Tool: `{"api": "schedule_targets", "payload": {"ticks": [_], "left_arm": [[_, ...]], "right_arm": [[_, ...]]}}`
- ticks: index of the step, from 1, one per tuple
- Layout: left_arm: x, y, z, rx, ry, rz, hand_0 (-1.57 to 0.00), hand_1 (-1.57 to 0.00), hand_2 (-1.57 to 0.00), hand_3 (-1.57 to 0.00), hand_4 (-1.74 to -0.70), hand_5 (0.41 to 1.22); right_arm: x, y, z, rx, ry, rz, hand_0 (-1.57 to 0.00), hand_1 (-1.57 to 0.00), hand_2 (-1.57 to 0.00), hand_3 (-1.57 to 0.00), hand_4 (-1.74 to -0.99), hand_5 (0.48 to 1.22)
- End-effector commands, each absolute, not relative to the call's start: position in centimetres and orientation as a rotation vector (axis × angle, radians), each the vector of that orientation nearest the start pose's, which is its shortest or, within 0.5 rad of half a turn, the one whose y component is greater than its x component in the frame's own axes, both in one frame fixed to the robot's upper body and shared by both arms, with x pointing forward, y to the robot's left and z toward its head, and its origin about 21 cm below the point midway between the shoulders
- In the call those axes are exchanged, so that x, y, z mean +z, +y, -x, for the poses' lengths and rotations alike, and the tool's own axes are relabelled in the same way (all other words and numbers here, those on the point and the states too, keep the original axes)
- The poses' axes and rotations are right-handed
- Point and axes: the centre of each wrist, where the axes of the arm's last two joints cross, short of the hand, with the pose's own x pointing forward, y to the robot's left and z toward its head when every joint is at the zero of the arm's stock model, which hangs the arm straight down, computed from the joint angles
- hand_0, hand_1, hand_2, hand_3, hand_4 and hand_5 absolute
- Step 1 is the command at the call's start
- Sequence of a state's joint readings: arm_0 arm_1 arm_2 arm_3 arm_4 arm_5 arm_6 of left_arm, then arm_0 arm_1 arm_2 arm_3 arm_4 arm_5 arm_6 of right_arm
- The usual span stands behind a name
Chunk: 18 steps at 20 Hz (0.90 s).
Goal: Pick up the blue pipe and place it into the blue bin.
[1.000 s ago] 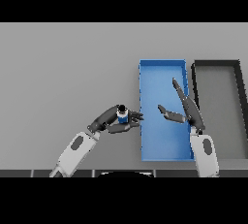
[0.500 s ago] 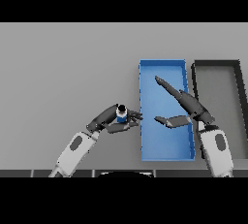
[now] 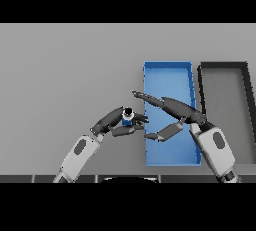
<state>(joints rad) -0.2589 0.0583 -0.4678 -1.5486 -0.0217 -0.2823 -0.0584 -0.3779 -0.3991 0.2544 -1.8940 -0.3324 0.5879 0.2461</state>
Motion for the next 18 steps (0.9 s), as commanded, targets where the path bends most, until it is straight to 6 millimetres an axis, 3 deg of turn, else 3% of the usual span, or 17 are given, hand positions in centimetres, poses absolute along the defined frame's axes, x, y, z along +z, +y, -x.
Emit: {"api": "schedule_targets", "payload": {"ticks": [1, 9, 12, 13, 14, 15, 18], "left_arm": [[4.7, 10.6, -27.0, -0.804, -1.696, 0.562, -1.57, -1.57, -1.57, -1.57, -1.48, 1.221], [4.5, 10.5, -27.2, -0.802, -1.668, 0.649, -1.57, -1.57, -1.57, -1.57, -1.46, 1.221], [4.1, 10.6, -27.0, -0.814, -1.686, 0.662, -1.57, -1.57, -1.57, -1.57, -1.46, 1.221], [4.1, 10.8, -27.1, -0.807, -1.667, 0.639, -1.57, -1.57, -1.57, -1.57, -1.51, 1.221], [4.1, 10.8, -27.0, -0.802, -1.646, 0.634, -1.57, -1.57, -1.54, -1.3, -1.56, 1.221], [4.0, 10.7, -27.0, -0.796, -1.62, 0.624, -1.57, -1.57, -1.53, -1.14, -1.6, 1.221], [4.2, 10.4, -27.2, -0.79, -1.655, 0.629, -1.57, -1.57, -1.55, -1.23, -1.67, 1.221]], "right_arm": [[17.2, -18.9, -27.6, 1.161, -1.69, -0.542, 0.0, 0.0, 0.0, 0.0, -1.22, 0.525], [17.1, -13.6, -29.5, 1.29, -1.6, -0.632, 0.0, 0.0, 0.0, 0.0, -1.208, 0.512], [17.3, -12.4, -30.0, 1.322, -1.585, -0.669, -0.02, -0.11, -0.13, -0.05, -1.222, 0.517], [17.4, -12.2, -30.3, 1.331, -1.575, -0.671, -0.17, -0.24, -0.25, -0.14, -1.255, 0.519], [17.3, -11.7, -30.2, 1.342, -1.57, -0.674, -0.4, -0.44, -0.43, -0.31, -1.303, 0.52], [17.2, -11.4, -30.4, 1.349, -1.563, -0.675, -0.63, -0.65, -0.66, -0.5, -1.383, 0.523], [16.9, -10.8, -30.2, 1.333, -1.599, -0.731, -1.09, -1.1, -1.1, -0.9, -1.537, 0.6]]}}
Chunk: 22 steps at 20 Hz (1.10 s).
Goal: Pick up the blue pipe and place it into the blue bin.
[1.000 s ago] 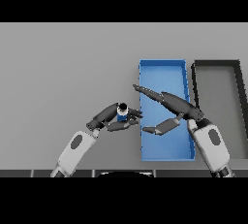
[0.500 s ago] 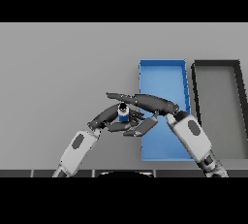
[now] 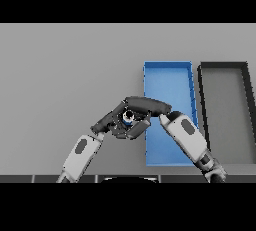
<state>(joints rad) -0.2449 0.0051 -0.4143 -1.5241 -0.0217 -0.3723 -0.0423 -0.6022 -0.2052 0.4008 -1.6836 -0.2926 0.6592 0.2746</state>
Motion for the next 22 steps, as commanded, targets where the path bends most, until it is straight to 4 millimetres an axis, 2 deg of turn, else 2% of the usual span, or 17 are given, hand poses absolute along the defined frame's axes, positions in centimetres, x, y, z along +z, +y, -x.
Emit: {"api": "schedule_targets", "payload": {"ticks": [1, 3, 4, 6, 9, 13, 14, 15, 17, 19, 22], "left_arm": [[4.2, 10.3, -27.3, -0.787, -1.657, 0.642, -1.57, -1.57, -1.55, -1.27, -1.68, 1.221], [4.5, 10.4, -27.2, -0.796, -1.664, 0.633, -1.57, -1.57, -1.56, -1.33, -1.7, 1.221], [4.3, 10.7, -27.1, -0.801, -1.654, 0.631, -1.57, -1.57, -1.56, -1.32, -1.71, 1.221], [4.5, 10.3, -27.4, -0.799, -1.666, 0.643, -1.57, -1.57, -1.54, -1.41, -1.72, 1.221], [4.4, 10.6, -27.2, -0.802, -1.69, 0.634, -1.57, -1.57, -1.55, -1.43, -1.73, 1.221], [4.8, 10.1, -27.2, -0.795, -1.685, 0.622, -1.57, -1.57, -1.56, -1.43, -1.73, 1.221], [4.8, 10.5, -27.1, -0.797, -1.7, 0.622, -1.57, -1.57, -1.57, -1.26, -1.73, 1.221], [4.6, 10.8, -27.0, -0.805, -1.71, 0.609, -1.45, -1.37, -1.34, -1.05, -1.63, 1.221], [4.7, 10.9, -27.2, -0.849, -1.695, 0.582, -0.94, -0.88, -0.85, -0.67, -1.41, 1.221], [4.5, 11.0, -27.2, -0.894, -1.679, 0.594, -0.6, -0.56, -0.55, -0.43, -1.25, 1.221], [4.4, 11.3, -27.4, -0.913, -1.642, 0.576, -0.31, -0.29, -0.28, -0.22, -1.09, 0.984]], "right_arm": [[16.9, -10.6, -30.2, 1.3, -1.597, -0.757, -1.19, -1.19, -1.2, -1.03, -1.513, 0.671], [16.6, -10.5, -30.2, 1.27, -1.612, -0.792, -1.32, -1.33, -1.33, -1.23, -1.481, 0.869], [16.4, -10.5, -30.2, 1.275, -1.614, -0.788, -1.37, -1.38, -1.38, -1.29, -1.475, 0.94], [16.6, -10.7, -30.0, 1.293, -1.656, -0.783, -1.44, -1.45, -1.45, -1.39, -1.477, 1.041], [16.2, -10.5, -29.3, 1.267, -1.645, -0.818, -1.51, -1.51, -1.51, -1.48, -1.488, 1.129], [16.0, -10.6, -29.2, 1.19, -1.625, -0.855, -1.54, -1.55, -1.55, -1.53, -1.494, 1.183], [16.1, -10.6, -29.2, 1.178, -1.627, -0.866, -1.55, -1.55, -1.55, -1.54, -1.495, 1.191], [15.9, -10.2, -29.0, 1.178, -1.639, -0.859, -1.55, -1.55, -1.55, -1.55, -1.496, 1.197], [15.9, -10.2, -29.1, 1.174, -1.643, -0.838, -1.56, -1.56, -1.56, -1.56, -1.497, 1.206], [16.2, -10.3, -29.0, 1.179, -1.637, -0.817, -1.56, -1.56, -1.56, -1.56, -1.498, 1.211], [16.2, -9.9, -29.1, 1.178, -1.612, -0.793, -1.57, -1.57, -1.57, -1.57, -1.498, 1.216]]}}
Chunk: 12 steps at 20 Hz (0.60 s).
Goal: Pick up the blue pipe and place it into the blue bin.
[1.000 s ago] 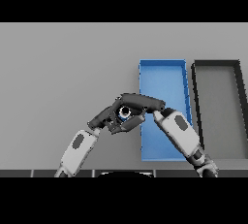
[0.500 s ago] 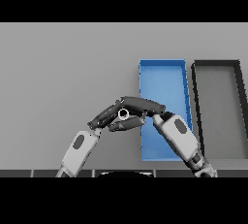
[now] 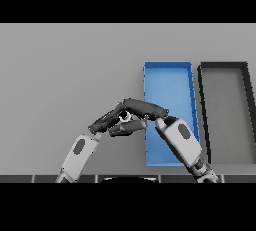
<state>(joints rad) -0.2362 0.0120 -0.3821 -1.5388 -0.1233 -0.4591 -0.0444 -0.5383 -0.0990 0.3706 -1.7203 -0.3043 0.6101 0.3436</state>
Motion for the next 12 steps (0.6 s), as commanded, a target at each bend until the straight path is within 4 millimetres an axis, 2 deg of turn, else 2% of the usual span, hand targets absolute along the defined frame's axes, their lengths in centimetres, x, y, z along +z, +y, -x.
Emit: {"api": "schedule_targets", "payload": {"ticks": [1, 4, 6, 9, 12], "left_arm": [[4.4, 11.3, -27.4, -0.913, -1.615, 0.573, -0.25, -0.23, -0.22, -0.18, -1.06, 0.912], [4.3, 11.0, -27.8, -0.915, -1.58, 0.54, -0.13, -0.12, -0.11, -0.09, -0.99, 0.729], [4.4, 11.3, -27.9, -0.895, -1.571, 0.537, -0.08, -0.07, -0.07, -0.06, -0.97, 0.642], [3.9, 11.5, -27.7, -0.886, -1.53, 0.528, -0.04, -0.04, -0.04, -0.03, -0.97, 0.557], [3.7, 11.4, -27.7, -0.87, -1.525, 0.523, -0.02, -0.02, -0.02, -0.01, -0.97, 0.519]], "right_arm": [[16.2, -9.8, -28.8, 1.173, -1.633, -0.816, -1.57, -1.57, -1.57, -1.57, -1.499, 1.217], [16.3, -10.0, -29.1, 1.166, -1.657, -0.8, -1.57, -1.57, -1.57, -1.57, -1.499, 1.219], [16.3, -10.2, -28.8, 1.171, -1.667, -0.81, -1.57, -1.57, -1.57, -1.57, -1.499, 1.22], [16.6, -9.8, -29.2, 1.148, -1.674, -0.814, -1.57, -1.57, -1.57, -1.57, -1.498, 1.22], [17.4, -10.1, -29.5, 1.091, -1.685, -0.854, -1.57, -1.57, -1.57, -1.57, -1.496, 1.221]]}}
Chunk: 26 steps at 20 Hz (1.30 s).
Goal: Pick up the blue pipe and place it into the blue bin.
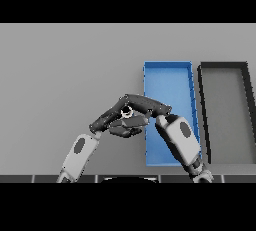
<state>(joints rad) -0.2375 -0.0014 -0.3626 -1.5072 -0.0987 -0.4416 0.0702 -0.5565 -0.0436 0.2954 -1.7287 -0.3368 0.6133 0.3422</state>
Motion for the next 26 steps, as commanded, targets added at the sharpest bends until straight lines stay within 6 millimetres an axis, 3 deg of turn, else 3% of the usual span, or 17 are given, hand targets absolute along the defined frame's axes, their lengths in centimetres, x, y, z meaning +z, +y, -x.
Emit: {"api": "schedule_targets", "payload": {"ticks": [1, 6, 9, 13, 15, 18, 26], "left_arm": [[3.7, 11.3, -27.9, -0.872, -1.516, 0.509, -0.02, -0.01, -0.01, -0.01, -0.97, 0.512], [3.6, 10.8, -27.8, -0.88, -1.502, 0.494, 0.0, 0.0, 0.0, 0.0, -0.97, 0.479], [3.8, 11.4, -27.6, -0.885, -1.505, 0.494, 0.0, 0.0, 0.0, 0.0, -0.95, 0.474], [3.8, 11.7, -27.2, -0.893, -1.524, 0.496, 0.0, 0.0, 0.0, 0.0, -0.95, 0.466], [3.7, 12.2, -27.2, -0.884, -1.517, 0.48, 0.0, 0.0, 0.0, 0.0, -0.95, 0.468], [4.2, 12.6, -27.3, -0.87, -1.527, 0.473, 0.0, 0.0, 0.0, 0.0, -0.95, 0.474], [3.9, 12.6, -27.4, -0.879, -1.531, 0.466, 0.0, 0.0, 0.0, 0.0, -0.94, 0.46]], "right_arm": [[18.2, -10.1, -30.0, 1.084, -1.675, -0.862, -1.57, -1.57, -1.57, -1.57, -1.495, 1.221], [23.8, -10.6, -30.8, 0.988, -1.665, -0.952, -1.57, -1.57, -1.57, -1.57, -1.495, 1.221], [27.7, -11.3, -32.5, 0.893, -1.742, -0.983, -1.57, -1.57, -1.57, -1.57, -1.497, 1.221], [30.3, -13.7, -35.0, 0.743, -1.859, -0.833, -1.57, -1.57, -1.57, -1.57, -1.498, 1.221], [30.6, -15.2, -36.5, 0.697, -1.884, -0.739, -1.57, -1.57, -1.57, -1.57, -1.498, 1.221], [29.4, -17.7, -38.3, 0.614, -1.849, -0.599, -1.57, -1.57, -1.57, -1.57, -1.499, 1.221], [22.9, -21.8, -39.5, 0.508, -1.607, -0.301, -1.57, -1.57, -1.57, -1.57, -1.5, 1.221]]}}
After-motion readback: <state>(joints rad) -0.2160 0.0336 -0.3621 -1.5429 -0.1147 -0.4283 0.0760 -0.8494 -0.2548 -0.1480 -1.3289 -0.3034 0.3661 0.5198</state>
